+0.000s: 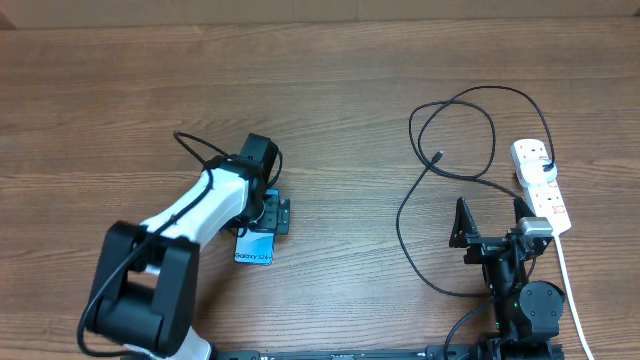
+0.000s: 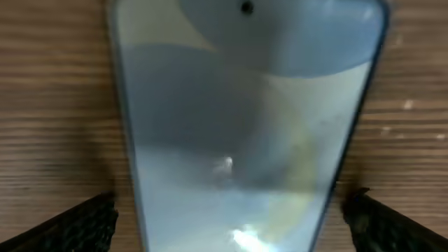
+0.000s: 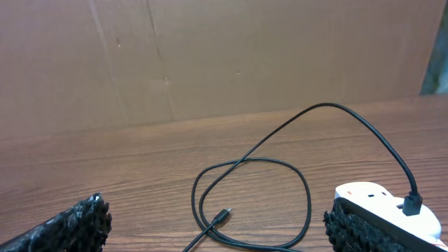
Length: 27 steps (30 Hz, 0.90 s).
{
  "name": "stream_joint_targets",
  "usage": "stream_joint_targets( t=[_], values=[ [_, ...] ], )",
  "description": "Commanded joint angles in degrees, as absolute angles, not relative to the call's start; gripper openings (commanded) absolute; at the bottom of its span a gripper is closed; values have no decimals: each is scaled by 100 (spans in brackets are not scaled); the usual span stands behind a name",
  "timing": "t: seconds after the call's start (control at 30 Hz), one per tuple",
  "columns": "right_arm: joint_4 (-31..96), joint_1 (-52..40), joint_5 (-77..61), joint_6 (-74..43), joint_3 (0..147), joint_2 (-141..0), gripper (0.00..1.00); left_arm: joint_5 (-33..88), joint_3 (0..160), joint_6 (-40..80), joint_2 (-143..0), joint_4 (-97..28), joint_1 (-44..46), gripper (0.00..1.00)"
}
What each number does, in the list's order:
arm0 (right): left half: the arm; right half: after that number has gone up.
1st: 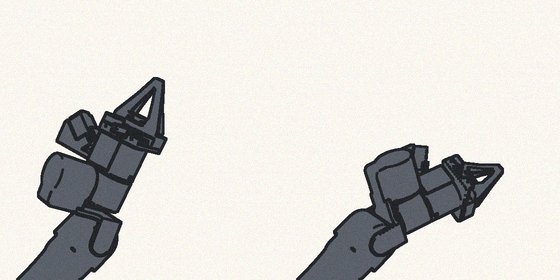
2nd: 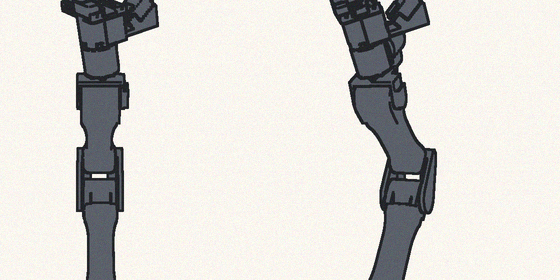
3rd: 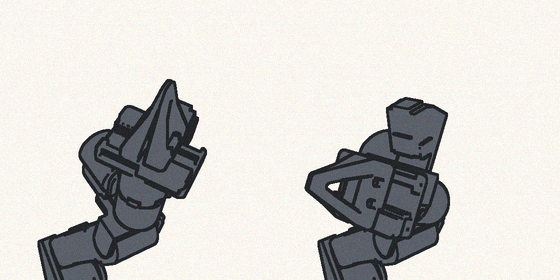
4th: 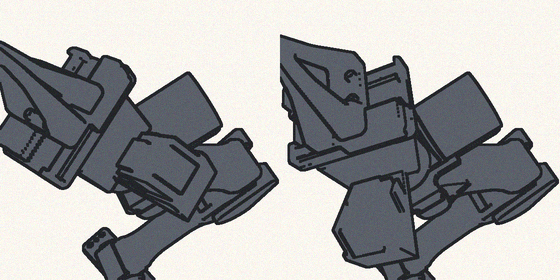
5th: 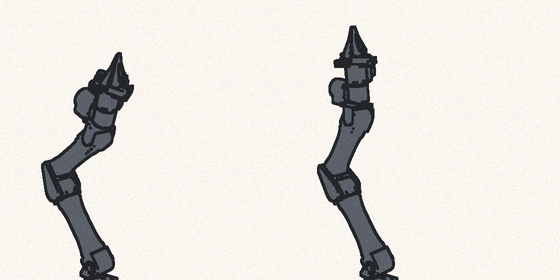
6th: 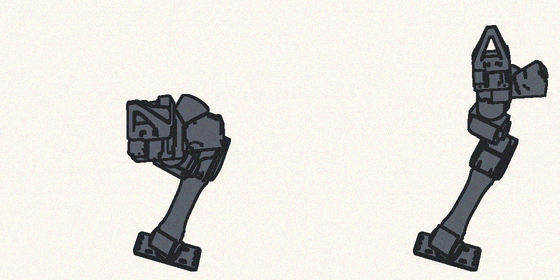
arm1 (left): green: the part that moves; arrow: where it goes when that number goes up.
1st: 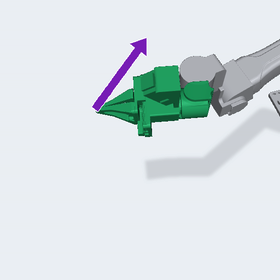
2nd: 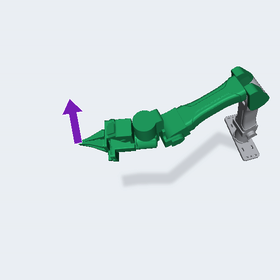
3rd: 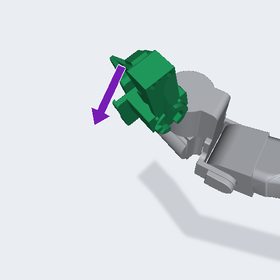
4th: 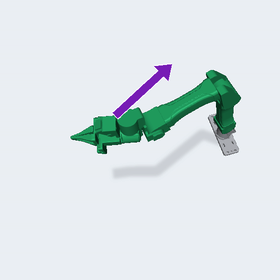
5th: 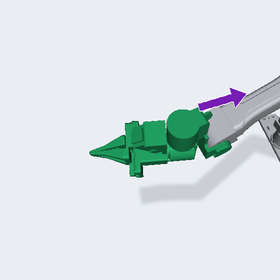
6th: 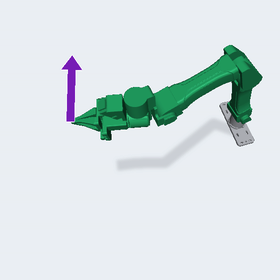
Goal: Plug charger to phone and switch on socket
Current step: 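Lower the left gripper and grasp the smartphone's top edge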
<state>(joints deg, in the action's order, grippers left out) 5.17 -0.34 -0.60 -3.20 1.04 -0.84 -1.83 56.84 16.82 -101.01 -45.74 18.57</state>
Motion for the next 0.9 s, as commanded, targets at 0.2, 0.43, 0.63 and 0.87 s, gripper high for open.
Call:
stream_joint_targets(
  t=[0.2,0.43,0.63,0.87],
  values=[
    [484,5,-25,-311,45,-16,100,-145,5623,1627,-10816,-4737,1872,100],
    [484,5,-25,-311,45,-16,100,-191,5623,1494,-10847,-4814,1872,94],
    [484,5,-25,-311,45,-16,100,-27,5623,1546,-10847,-4818,1872,80],
    [484,5,-23,-311,45,-16,100,152,5623,1734,-10847,-4814,1872,73]
  ],
)
